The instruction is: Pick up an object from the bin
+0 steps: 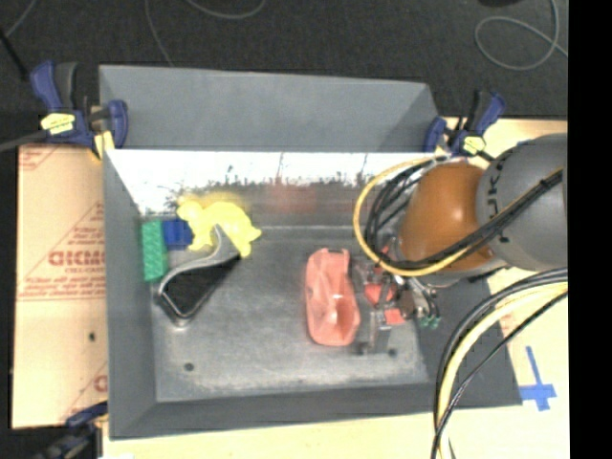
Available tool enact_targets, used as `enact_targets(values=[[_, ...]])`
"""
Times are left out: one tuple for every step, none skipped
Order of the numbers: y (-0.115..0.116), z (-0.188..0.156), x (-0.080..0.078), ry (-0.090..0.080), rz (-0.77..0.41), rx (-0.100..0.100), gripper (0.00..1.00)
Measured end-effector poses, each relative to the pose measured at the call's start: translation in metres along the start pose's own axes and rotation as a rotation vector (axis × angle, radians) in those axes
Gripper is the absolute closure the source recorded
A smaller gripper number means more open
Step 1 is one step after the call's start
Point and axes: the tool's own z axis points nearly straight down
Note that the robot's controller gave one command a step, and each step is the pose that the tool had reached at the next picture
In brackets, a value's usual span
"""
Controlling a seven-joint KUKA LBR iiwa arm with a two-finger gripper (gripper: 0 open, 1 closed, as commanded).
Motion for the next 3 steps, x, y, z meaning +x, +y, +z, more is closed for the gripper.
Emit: enact_targets(values=[[0.005,-0.001,0.0,-0.004,0.013,0.002,0.0],[-0.004,-0.001,-0.023,-0.001,0.117,-0.001,0.0],[-0.032,-0.002,-0.028,-0.007,0.175,0.0,0.0]])
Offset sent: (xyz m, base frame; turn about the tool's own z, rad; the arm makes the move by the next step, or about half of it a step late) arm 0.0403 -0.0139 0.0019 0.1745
